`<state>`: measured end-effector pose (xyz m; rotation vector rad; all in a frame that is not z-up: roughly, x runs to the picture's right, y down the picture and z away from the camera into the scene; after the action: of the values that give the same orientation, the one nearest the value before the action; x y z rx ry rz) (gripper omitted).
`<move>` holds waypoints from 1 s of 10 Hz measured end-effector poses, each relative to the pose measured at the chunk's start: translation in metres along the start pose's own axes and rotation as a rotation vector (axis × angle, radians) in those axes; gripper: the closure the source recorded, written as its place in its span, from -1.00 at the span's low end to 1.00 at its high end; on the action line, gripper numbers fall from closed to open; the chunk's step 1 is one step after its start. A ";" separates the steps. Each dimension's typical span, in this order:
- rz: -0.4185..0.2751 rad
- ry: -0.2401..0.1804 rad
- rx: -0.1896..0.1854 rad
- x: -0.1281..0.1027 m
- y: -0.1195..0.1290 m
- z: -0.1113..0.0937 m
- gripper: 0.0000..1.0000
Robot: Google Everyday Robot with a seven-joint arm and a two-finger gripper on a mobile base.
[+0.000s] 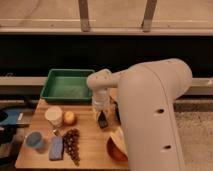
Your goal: Wipe table surface with eraser
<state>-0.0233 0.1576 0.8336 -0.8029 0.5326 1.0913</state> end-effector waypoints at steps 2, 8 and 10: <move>-0.082 0.000 0.007 -0.004 0.035 0.001 1.00; -0.097 0.008 0.018 0.051 0.064 0.011 1.00; -0.012 0.004 0.019 0.068 0.031 0.009 1.00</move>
<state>-0.0257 0.2108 0.7803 -0.7908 0.5403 1.0725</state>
